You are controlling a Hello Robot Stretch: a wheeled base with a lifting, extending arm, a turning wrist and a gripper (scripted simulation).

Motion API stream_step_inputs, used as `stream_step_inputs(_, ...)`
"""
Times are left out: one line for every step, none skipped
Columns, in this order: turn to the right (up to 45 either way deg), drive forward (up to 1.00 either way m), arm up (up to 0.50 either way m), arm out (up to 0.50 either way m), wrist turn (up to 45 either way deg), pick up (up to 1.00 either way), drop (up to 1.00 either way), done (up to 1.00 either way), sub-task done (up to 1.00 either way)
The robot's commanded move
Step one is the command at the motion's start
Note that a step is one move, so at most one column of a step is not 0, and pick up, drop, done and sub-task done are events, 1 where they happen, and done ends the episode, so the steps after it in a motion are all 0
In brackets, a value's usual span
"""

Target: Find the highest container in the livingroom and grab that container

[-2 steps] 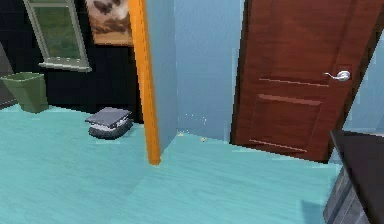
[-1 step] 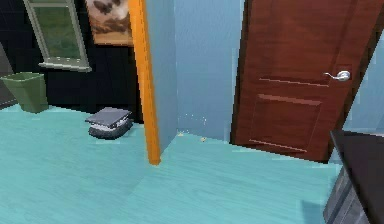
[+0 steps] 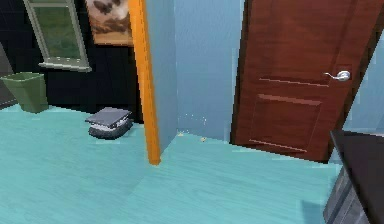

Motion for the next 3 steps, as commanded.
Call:
stream_step_inputs(0.0, 0.00, 0.00, 0.00, 12.0, 0.00, 0.00, 0.00, 0.00)
stream_step_inputs(0.0, 0.00, 0.00, 0.00, 0.0, 1.00, 0.00, 0.00, 0.00)
stream_step_inputs(0.0, 0.00, 0.00, 0.00, 0.0, 0.00, 0.00, 1.00, 0.00)
